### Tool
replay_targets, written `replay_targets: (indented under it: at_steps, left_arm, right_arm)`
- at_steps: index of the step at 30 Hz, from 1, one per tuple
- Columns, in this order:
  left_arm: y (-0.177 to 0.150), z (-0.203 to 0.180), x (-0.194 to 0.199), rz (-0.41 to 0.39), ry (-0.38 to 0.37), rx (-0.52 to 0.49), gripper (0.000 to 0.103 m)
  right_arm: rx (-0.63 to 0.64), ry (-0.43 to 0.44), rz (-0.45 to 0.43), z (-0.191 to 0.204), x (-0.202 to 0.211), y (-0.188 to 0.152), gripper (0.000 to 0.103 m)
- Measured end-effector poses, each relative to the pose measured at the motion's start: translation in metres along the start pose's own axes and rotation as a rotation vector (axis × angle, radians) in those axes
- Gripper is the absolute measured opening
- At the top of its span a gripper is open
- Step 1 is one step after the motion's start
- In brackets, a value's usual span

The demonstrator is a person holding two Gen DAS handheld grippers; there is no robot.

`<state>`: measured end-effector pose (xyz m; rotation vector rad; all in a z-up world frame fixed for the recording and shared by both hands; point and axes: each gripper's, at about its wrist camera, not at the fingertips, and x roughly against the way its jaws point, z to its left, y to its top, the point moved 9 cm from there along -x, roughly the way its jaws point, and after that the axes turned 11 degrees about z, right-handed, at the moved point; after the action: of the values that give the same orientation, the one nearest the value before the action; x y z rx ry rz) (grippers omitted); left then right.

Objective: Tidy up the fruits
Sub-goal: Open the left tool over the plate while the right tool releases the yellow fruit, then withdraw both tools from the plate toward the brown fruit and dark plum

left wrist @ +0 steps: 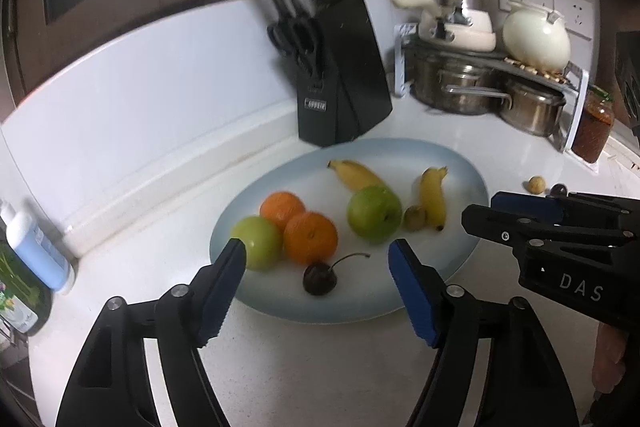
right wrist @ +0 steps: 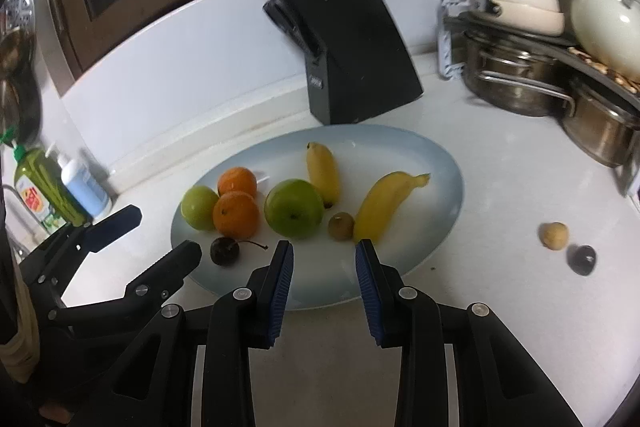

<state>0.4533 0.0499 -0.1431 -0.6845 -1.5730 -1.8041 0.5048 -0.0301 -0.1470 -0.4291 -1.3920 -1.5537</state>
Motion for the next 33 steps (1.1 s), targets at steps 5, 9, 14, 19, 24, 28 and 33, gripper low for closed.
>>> replay_targets:
  at_steps: [5,9,14,19,24,28,33]
  left_arm:
    - [0.011,-0.014,0.018,-0.051,-0.015,-0.017,0.078]
    - [0.018,-0.025,0.03,-0.082,-0.021,-0.023,0.08]
    - [0.025,-0.04,0.046,-0.123,-0.036,-0.034,0.083]
    - [0.031,-0.059,0.057,-0.153,-0.056,-0.06,0.085]
    - [0.037,-0.083,0.065,-0.176,-0.094,-0.084,0.085]
    - [0.043,-0.101,0.07,-0.192,-0.123,-0.106,0.085]
    - [0.048,-0.123,0.074,-0.209,-0.152,-0.129,0.086]
  right_arm:
    - [-0.031,-0.019,-0.044,-0.011,0.024,0.001,0.041]
    - [-0.048,-0.041,-0.073,-0.021,0.041,0.001,0.042]
    - [-0.07,-0.08,-0.112,-0.037,0.063,-0.002,0.044]
    - [-0.097,-0.119,-0.156,-0.055,0.087,-0.007,0.049]
    - [-0.134,-0.143,-0.184,-0.074,0.106,-0.012,0.055]
    - [-0.161,-0.164,-0.201,-0.09,0.119,-0.017,0.055]
    - [-0.191,-0.199,-0.22,-0.109,0.133,-0.021,0.055]
